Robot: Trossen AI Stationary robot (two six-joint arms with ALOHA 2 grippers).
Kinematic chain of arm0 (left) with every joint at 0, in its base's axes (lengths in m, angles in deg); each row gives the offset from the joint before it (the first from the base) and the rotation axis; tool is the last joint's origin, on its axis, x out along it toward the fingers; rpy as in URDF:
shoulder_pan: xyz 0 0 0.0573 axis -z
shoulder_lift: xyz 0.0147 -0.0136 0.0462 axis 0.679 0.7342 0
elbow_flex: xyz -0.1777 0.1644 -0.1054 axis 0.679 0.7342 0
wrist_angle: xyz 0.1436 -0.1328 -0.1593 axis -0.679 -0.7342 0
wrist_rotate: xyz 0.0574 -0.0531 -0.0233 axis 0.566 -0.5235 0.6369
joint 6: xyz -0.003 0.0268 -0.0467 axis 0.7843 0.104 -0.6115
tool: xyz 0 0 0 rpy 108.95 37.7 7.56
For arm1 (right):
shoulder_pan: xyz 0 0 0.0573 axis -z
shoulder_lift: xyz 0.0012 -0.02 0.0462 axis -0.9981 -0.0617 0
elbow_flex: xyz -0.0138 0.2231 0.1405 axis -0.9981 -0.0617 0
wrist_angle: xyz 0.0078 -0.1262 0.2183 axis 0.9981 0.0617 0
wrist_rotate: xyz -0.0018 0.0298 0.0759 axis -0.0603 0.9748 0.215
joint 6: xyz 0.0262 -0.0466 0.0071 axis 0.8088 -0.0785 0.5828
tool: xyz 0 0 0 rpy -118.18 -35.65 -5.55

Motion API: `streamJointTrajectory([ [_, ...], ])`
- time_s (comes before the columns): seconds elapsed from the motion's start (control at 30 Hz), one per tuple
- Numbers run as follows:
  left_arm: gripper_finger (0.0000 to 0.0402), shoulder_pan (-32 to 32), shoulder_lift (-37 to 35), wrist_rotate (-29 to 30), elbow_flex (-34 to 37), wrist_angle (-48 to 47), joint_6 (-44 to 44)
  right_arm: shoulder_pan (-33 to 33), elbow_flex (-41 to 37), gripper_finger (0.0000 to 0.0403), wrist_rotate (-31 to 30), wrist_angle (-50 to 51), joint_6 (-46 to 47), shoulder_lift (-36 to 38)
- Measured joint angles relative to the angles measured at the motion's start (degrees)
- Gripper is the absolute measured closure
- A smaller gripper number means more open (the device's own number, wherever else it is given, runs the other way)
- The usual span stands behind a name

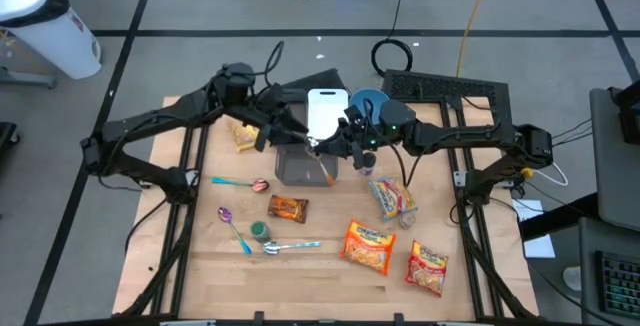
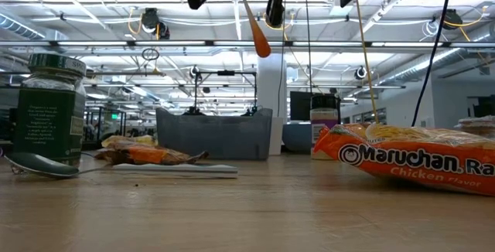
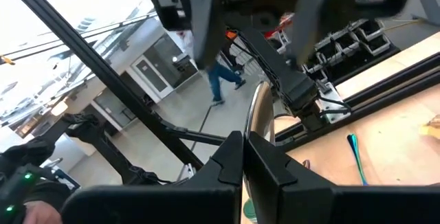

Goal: Pick & Place Food Item
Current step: Put the orange spoon into the bottom black bin

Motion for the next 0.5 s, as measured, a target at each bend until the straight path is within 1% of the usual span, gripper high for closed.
streamJointTrajectory([
  [0.17,0.0172,0.0,0.3,0.0,0.0,0.3,0.0,0.0,0.0,0.0403,0.0,-2.5,-0.1,0.0],
  [0.5,0.0172,0.8,1.5,0.1,0.0,1.8,0.2,0.0,0.0,0.0403,0.0,-2.5,-0.1,0.0],
])
